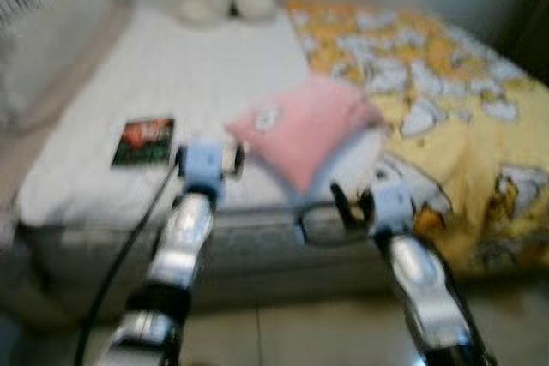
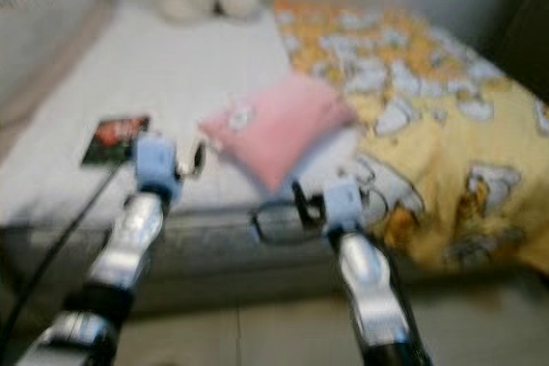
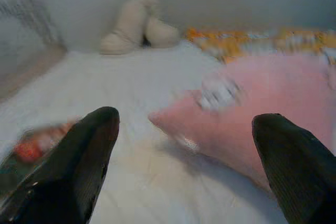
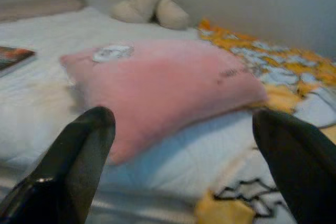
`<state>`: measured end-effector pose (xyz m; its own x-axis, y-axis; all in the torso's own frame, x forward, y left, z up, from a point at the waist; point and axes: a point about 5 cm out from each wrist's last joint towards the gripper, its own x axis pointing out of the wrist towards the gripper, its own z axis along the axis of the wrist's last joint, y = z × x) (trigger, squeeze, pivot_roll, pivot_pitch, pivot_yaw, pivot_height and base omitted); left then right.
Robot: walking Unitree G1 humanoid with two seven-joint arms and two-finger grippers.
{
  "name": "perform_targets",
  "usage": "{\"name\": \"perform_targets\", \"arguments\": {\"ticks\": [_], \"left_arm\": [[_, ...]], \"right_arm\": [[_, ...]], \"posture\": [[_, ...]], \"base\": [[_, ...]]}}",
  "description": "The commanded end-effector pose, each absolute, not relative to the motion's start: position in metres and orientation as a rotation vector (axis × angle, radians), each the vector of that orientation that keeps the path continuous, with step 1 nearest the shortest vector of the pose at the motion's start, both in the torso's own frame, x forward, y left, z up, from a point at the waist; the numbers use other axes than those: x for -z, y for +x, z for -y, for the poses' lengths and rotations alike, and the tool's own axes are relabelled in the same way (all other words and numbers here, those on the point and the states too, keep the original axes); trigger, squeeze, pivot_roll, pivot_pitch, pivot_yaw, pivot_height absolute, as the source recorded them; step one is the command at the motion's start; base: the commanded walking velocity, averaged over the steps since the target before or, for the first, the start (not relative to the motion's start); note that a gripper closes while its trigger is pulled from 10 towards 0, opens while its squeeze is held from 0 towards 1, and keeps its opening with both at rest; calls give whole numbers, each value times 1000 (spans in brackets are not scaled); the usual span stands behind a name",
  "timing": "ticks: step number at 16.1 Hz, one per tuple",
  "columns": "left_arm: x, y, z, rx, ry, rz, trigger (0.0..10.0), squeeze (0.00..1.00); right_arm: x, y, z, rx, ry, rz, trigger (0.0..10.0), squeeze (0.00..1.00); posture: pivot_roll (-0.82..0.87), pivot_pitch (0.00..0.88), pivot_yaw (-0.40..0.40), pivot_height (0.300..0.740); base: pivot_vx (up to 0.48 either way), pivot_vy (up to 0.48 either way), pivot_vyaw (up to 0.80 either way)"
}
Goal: Clean up the room
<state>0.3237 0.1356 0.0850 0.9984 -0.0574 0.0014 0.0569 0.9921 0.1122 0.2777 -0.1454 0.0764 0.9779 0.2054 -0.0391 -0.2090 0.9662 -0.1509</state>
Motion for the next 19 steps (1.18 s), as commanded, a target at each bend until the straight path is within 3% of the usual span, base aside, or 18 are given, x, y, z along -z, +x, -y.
{"name": "perform_targets", "arguments": {"ticks": [1, 7, 13, 19], "left_arm": [[-89, 328, -129, 71, 95, 9, 10000, 0], [-96, 335, -141, -7, 93, 18, 10000, 0], [-107, 348, -163, -60, 128, 17, 10000, 0], [-108, 351, -156, -44, 165, 26, 10000, 0]], "right_arm": [[-77, 279, 152, -184, -166, -15, 10000, 0], [-78, 282, 147, -192, -164, -8, 10000, 0], [-76, 283, 145, -206, -161, -26, 10000, 0], [-76, 281, 148, -196, -157, -12, 10000, 0]], "posture": [[-33, 0, -5, 740], [-26, 0, -6, 740], [-29, 0, -8, 740], [-43, 0, -2, 740]], "base": [[480, 0, 0], [479, 0, 0], [0, 470, -645], [0, 400, -646]]}}
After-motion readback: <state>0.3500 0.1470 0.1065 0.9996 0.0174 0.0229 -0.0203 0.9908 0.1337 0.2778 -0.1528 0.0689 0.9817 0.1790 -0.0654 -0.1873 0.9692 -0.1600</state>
